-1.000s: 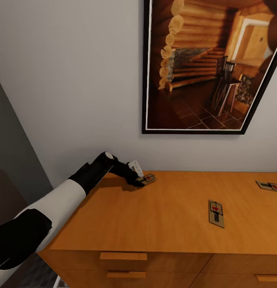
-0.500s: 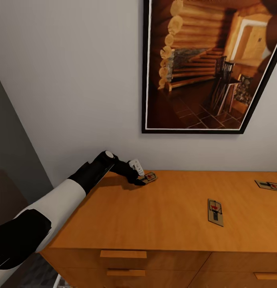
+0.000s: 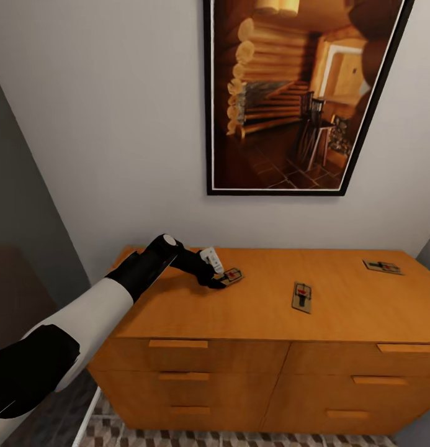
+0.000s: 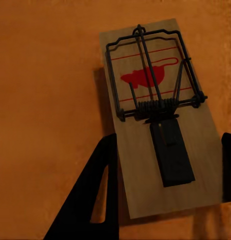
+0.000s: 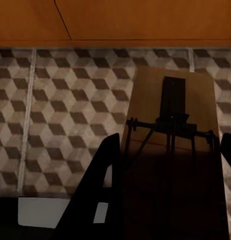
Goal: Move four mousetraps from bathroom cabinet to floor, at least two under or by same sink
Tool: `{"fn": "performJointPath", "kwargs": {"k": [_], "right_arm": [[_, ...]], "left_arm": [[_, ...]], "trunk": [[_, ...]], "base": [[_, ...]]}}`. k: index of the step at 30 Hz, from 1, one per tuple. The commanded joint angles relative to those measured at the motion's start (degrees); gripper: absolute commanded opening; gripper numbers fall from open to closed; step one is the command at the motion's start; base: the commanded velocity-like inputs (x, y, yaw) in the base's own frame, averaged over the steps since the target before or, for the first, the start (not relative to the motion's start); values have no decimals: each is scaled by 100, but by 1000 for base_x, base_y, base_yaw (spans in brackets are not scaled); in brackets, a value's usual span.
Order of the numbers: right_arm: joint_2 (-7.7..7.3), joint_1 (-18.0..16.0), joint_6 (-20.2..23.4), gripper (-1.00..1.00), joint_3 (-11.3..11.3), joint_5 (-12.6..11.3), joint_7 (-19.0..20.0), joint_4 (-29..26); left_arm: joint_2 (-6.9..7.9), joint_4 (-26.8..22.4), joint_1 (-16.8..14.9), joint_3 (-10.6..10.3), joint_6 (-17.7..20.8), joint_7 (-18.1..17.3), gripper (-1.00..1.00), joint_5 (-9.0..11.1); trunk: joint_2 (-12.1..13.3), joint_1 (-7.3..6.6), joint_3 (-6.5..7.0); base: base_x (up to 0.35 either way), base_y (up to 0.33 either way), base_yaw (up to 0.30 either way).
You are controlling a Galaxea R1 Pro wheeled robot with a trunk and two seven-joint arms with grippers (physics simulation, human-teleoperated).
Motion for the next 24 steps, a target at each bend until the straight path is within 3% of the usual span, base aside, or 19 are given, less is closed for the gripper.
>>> {"fn": "performJointPath", "kwargs": {"k": [1, 24], "right_arm": [[-2, -3, -16, -100, -50, 50, 15, 4], [-3, -5, -16, -100, -57, 51, 7, 5]], "left_arm": [[0, -6, -4, 6, 40, -23, -100, -31], [16, 102, -4, 6, 38, -16, -100, -30]], "trunk": [[-3, -3, -6], [-3, -3, -6]], "base": [[-300, -135, 0], [-331, -71, 0]]}}
